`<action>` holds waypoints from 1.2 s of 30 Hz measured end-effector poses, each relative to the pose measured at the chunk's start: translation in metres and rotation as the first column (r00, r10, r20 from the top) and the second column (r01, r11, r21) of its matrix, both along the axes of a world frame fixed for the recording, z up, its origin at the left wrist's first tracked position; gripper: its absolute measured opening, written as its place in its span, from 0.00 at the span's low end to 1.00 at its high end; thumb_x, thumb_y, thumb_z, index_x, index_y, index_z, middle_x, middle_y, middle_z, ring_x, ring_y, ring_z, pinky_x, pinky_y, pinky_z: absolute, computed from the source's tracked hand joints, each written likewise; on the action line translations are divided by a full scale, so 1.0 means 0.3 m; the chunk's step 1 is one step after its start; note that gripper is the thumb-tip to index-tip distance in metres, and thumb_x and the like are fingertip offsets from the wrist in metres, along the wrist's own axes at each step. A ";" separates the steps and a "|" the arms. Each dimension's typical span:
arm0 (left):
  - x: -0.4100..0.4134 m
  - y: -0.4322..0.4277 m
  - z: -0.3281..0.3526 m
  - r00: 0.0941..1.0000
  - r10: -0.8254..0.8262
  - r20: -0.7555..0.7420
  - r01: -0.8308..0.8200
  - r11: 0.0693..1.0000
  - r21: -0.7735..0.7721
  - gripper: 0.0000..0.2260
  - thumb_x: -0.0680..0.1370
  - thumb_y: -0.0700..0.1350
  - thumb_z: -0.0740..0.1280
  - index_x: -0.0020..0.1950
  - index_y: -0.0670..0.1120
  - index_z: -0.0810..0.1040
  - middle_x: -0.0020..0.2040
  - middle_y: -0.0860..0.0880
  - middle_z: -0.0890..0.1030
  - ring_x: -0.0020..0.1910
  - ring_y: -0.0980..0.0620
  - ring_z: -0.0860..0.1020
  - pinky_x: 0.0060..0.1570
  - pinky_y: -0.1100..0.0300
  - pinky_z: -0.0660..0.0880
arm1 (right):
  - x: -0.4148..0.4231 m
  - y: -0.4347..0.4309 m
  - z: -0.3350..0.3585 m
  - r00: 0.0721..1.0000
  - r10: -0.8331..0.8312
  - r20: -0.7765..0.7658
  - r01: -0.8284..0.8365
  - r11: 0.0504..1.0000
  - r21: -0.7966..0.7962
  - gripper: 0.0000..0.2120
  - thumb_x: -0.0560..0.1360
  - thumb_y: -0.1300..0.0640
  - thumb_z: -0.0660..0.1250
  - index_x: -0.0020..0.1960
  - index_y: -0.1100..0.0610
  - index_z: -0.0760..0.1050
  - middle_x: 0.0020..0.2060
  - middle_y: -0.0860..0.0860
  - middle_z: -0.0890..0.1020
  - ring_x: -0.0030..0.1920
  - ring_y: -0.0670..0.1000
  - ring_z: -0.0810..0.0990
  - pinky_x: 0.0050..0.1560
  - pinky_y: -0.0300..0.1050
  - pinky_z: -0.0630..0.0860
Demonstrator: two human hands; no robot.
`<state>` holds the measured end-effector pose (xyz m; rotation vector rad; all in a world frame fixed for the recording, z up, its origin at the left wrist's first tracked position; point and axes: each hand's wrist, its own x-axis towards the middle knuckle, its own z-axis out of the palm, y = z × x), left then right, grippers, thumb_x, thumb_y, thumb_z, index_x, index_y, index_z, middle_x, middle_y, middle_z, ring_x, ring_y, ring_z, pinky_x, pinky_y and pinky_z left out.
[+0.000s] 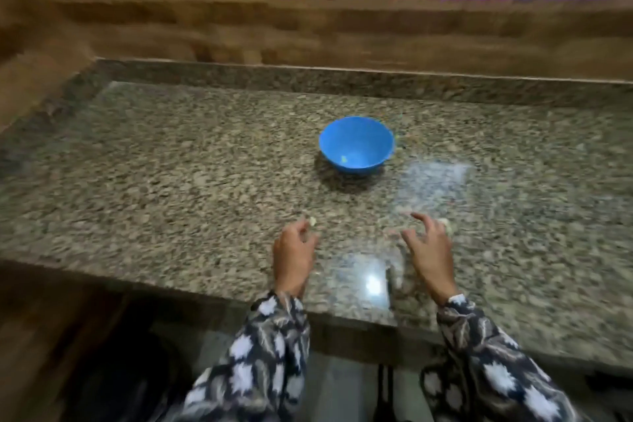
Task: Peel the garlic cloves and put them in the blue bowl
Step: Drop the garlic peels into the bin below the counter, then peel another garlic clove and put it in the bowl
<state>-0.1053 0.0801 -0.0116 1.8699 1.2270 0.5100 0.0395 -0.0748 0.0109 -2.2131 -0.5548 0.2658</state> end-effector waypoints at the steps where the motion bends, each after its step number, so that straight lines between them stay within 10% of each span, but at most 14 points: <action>1: 0.055 0.012 -0.017 0.996 0.011 -0.087 -0.005 0.997 0.074 0.18 0.75 0.45 0.69 0.63 0.43 0.76 0.54 0.43 0.79 0.54 0.45 0.77 0.53 0.58 0.71 | 0.058 -0.031 -0.010 1.000 -0.028 0.006 0.028 0.999 -0.033 0.17 0.74 0.60 0.65 0.63 0.60 0.72 0.59 0.59 0.74 0.62 0.58 0.70 0.62 0.51 0.65; 6: 0.140 0.039 -0.096 0.951 -0.047 -0.304 0.136 0.951 0.277 0.10 0.76 0.40 0.66 0.57 0.42 0.79 0.55 0.42 0.78 0.54 0.44 0.75 0.54 0.58 0.66 | 0.214 -0.086 -0.068 0.999 -0.025 -0.045 0.016 0.981 -0.194 0.22 0.75 0.54 0.65 0.67 0.58 0.67 0.64 0.59 0.70 0.65 0.59 0.67 0.62 0.50 0.64; 13: 0.351 0.082 0.167 0.978 -0.044 0.206 -0.007 0.971 0.240 0.13 0.74 0.38 0.69 0.59 0.43 0.80 0.44 0.49 0.82 0.41 0.54 0.79 0.44 0.64 0.74 | 0.282 -0.113 -0.119 0.996 -0.006 -0.087 -0.012 0.980 -0.198 0.25 0.74 0.49 0.66 0.68 0.54 0.65 0.64 0.55 0.71 0.63 0.56 0.69 0.59 0.47 0.67; 20: 0.591 0.243 0.181 0.994 -0.101 0.035 0.096 0.990 0.107 0.13 0.73 0.33 0.69 0.57 0.36 0.80 0.52 0.40 0.82 0.53 0.46 0.80 0.51 0.66 0.71 | 0.284 -0.089 -0.117 0.998 0.043 0.036 -0.033 0.972 -0.232 0.17 0.75 0.50 0.65 0.62 0.54 0.73 0.56 0.51 0.75 0.56 0.50 0.73 0.50 0.40 0.68; 25: 0.486 0.176 0.210 0.948 0.014 0.319 -0.019 1.000 0.012 0.11 0.75 0.35 0.68 0.57 0.39 0.79 0.51 0.46 0.82 0.50 0.50 0.80 0.55 0.54 0.77 | 0.263 -0.075 -0.102 0.972 -0.084 -0.221 0.108 0.989 0.097 0.14 0.70 0.56 0.72 0.55 0.57 0.78 0.48 0.52 0.80 0.43 0.46 0.78 0.43 0.36 0.76; 29: 0.368 -0.020 0.139 0.949 -0.165 0.269 0.244 0.924 -0.294 0.11 0.75 0.37 0.67 0.57 0.44 0.80 0.50 0.50 0.83 0.47 0.49 0.81 0.47 0.54 0.80 | 0.167 -0.030 -0.055 0.682 0.098 -0.725 0.393 0.787 0.475 0.13 0.70 0.68 0.68 0.54 0.60 0.77 0.44 0.54 0.83 0.41 0.50 0.82 0.40 0.38 0.80; 33: 0.348 -0.129 0.059 0.890 -0.312 0.333 0.447 0.743 -0.498 0.15 0.74 0.37 0.69 0.61 0.44 0.78 0.54 0.47 0.82 0.49 0.52 0.82 0.45 0.58 0.80 | 0.110 0.013 -0.068 0.623 0.168 -0.764 0.427 0.745 0.513 0.14 0.71 0.69 0.67 0.55 0.60 0.77 0.45 0.54 0.84 0.43 0.52 0.83 0.43 0.41 0.81; 36: 0.349 -0.134 0.045 0.892 -0.237 0.385 0.413 0.773 -0.482 0.13 0.74 0.37 0.69 0.57 0.44 0.80 0.50 0.48 0.83 0.47 0.54 0.82 0.44 0.62 0.78 | 0.098 0.023 -0.076 0.655 0.160 -0.738 0.404 0.752 0.521 0.13 0.70 0.68 0.68 0.53 0.57 0.77 0.48 0.54 0.83 0.46 0.51 0.83 0.42 0.39 0.80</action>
